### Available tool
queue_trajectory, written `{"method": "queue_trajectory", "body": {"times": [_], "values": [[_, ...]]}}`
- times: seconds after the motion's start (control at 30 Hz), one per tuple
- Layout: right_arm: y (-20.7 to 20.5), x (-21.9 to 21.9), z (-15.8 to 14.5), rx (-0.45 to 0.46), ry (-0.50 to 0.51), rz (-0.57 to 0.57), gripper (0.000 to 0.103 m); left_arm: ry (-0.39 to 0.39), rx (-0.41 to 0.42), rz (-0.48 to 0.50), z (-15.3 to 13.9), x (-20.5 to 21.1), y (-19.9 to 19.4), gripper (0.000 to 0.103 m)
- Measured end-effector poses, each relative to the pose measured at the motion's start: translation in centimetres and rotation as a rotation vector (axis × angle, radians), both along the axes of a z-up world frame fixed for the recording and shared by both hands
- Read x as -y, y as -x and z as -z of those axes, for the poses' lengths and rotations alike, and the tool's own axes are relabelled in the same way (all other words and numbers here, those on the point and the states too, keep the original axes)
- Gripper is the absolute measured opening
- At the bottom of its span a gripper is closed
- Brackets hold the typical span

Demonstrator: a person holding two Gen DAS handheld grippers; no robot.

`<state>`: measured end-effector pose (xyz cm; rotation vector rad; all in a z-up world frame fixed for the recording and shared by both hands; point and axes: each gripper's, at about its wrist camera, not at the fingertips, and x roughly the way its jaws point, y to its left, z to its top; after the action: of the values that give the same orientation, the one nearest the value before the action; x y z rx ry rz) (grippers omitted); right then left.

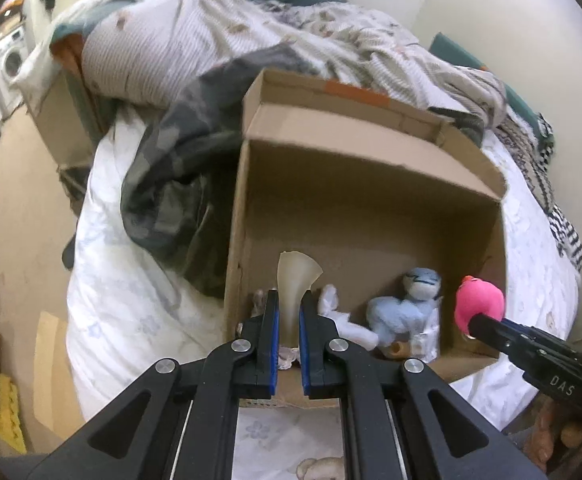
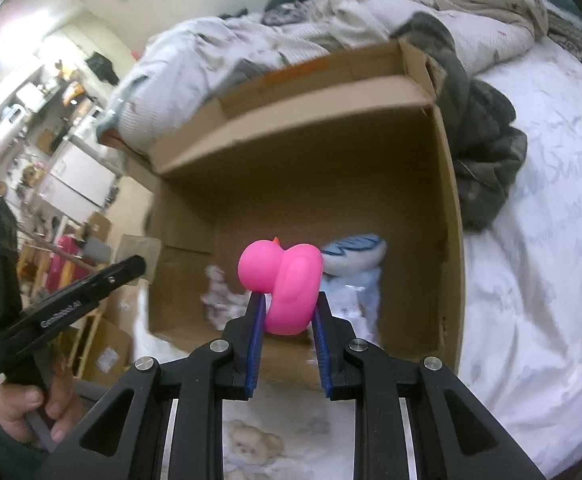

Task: Organize soft objects
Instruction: 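Lift the pink duck with the right tool and carry it over the box, then open the right tool to drop the pink duck into the box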

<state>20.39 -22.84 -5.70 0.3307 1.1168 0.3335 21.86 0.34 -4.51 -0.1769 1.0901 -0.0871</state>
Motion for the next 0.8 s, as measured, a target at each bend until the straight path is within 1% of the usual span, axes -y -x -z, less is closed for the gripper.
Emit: {"method": "queue_trajectory", "body": {"times": [0.07,0.13,0.33,0.4,0.5,0.6,0.67,0.7,0.77,0.8], "values": [[-0.3,0.0,0.8,-0.015,0.018,0.015,0.025,0.005,-0.028,-0.001,0.9,0.1,-0.2,0.008],[-0.5,-0.2,1.6,-0.035,0.040,0.020,0.025,0.002,-0.037,0.002,1.5,0.3,-0.4,0.008],[-1.6,-1.1,3.4,-0.087,0.072,0.002,0.025,0.023,-0.037,0.047,2.0,1.6,-0.5,0.008],[-1.8,-1.5,3.6,-0.092,0.060,-0.014,0.025,0.028,-0.035,0.076,2.1,2.4,-0.5,0.009],[-1.7,-2.5,3.7,-0.093,0.039,-0.060,0.025,-0.015,-0.045,0.121,2.5,3.8,-0.3,0.009],[-1.5,-3.3,4.3,-0.115,0.035,-0.091,0.025,-0.044,-0.056,0.137,3.0,4.3,-0.1,0.009],[-1.5,-3.5,4.8,-0.143,0.015,-0.108,0.025,-0.086,-0.050,0.154,3.3,4.7,0.0,0.009],[-1.5,-3.5,5.0,-0.156,-0.001,-0.110,0.025,-0.095,-0.055,0.156,3.5,4.8,-0.1,0.009],[-1.5,-3.3,5.7,-0.205,-0.055,-0.115,0.025,-0.089,-0.090,0.152,4.1,4.6,-0.1,0.009],[-1.5,-3.3,5.9,-0.213,-0.055,-0.109,0.025,-0.086,-0.105,0.150,4.5,4.6,-0.2,0.009]]}}
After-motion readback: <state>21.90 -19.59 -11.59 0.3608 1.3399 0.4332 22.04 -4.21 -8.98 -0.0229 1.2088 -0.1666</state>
